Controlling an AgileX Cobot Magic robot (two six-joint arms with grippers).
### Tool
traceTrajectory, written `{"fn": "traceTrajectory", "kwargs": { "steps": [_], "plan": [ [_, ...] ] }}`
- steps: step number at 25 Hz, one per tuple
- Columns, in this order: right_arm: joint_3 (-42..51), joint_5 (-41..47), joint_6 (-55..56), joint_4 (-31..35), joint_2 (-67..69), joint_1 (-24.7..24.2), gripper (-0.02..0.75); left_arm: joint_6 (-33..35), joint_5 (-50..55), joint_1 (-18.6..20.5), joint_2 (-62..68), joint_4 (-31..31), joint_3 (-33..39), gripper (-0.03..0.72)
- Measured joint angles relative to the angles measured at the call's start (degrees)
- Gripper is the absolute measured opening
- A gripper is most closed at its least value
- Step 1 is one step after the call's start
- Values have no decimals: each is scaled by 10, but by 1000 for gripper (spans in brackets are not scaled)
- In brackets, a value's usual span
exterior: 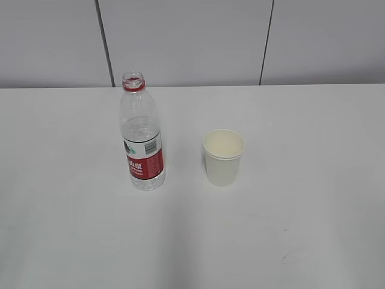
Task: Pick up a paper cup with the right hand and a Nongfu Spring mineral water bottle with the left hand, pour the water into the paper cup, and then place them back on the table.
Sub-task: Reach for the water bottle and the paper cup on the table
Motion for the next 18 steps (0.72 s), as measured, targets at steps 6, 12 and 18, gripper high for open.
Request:
{"fn": "traceTrajectory", "kwargs": {
  "steps": [6,12,18],
  "plan": [
    [0,0,0,0,0,0,590,0,0,0,0,0,0,436],
    [0,0,0,0,0,0,590,0,0,0,0,1,0,436],
    [-3,-21,0,2,0,0,590,0,-16,0,0,-8,-7,436]
  ]
}}
